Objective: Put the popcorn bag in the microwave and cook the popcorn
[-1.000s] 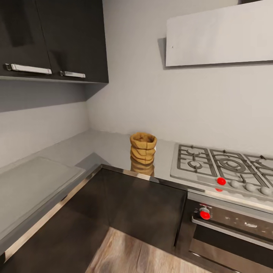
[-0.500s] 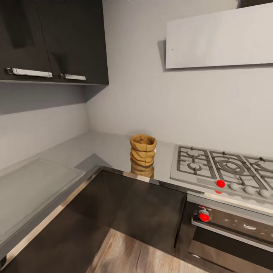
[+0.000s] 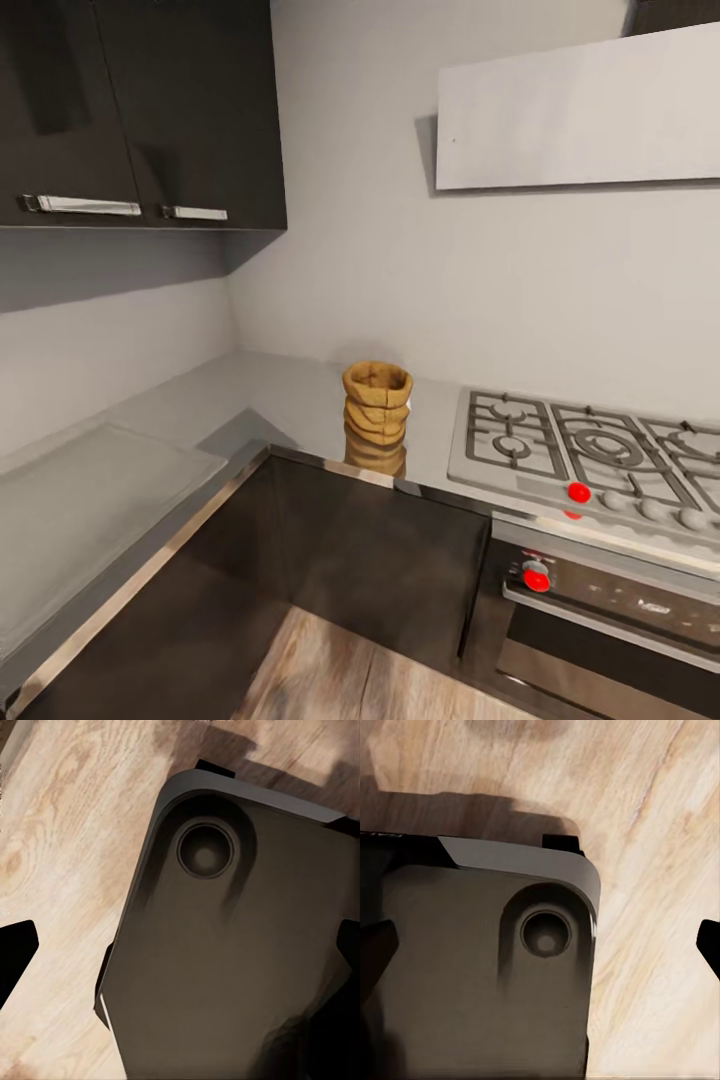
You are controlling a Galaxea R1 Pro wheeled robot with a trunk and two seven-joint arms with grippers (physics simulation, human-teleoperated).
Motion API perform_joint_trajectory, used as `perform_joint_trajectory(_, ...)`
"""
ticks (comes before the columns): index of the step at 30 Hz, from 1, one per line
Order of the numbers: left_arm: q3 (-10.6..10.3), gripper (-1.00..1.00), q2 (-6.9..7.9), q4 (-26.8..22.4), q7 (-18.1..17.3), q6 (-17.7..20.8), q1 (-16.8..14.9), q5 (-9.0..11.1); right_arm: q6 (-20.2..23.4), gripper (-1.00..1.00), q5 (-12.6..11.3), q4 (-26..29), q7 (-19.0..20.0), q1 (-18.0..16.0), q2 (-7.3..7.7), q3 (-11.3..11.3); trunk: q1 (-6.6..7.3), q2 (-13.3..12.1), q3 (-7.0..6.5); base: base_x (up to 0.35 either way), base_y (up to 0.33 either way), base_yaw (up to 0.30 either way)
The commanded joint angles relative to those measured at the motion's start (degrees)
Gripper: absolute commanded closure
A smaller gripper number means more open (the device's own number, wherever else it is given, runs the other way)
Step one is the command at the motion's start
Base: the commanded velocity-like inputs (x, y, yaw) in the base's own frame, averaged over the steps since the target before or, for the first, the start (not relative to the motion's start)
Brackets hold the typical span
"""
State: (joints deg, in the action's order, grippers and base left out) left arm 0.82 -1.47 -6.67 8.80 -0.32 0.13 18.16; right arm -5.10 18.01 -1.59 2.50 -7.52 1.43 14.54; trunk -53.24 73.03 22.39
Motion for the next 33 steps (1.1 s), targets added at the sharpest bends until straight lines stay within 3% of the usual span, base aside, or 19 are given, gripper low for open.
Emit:
perform_joint_trajectory(1,0.1,-1.0,-0.02,-0.1,0.2,0.0,0.0,0.3,-0.2,-1.0,0.4,-0.2,0.1,-0.1,0.01,0.5,0.23,-0.4,-0.13,0.0,0.0,0.0)
perform_joint_trajectory(6,0.1,-1.0,0.02,-0.1,0.2,0.0,0.0,0.3,-0.1,-1.0,0.4,-0.2,0.3,0.0,0.24,0.5,1.32,-2.4,-0.93,0.0,0.0,0.0)
perform_joint_trajectory(33,0.0,-1.0,0.06,-0.2,0.1,0.0,0.0,0.3,-0.1,-1.0,0.4,-0.1,0.4,0.0,0.59,0.4,1.32,-2.4,1.51,0.0,0.0,0.0)
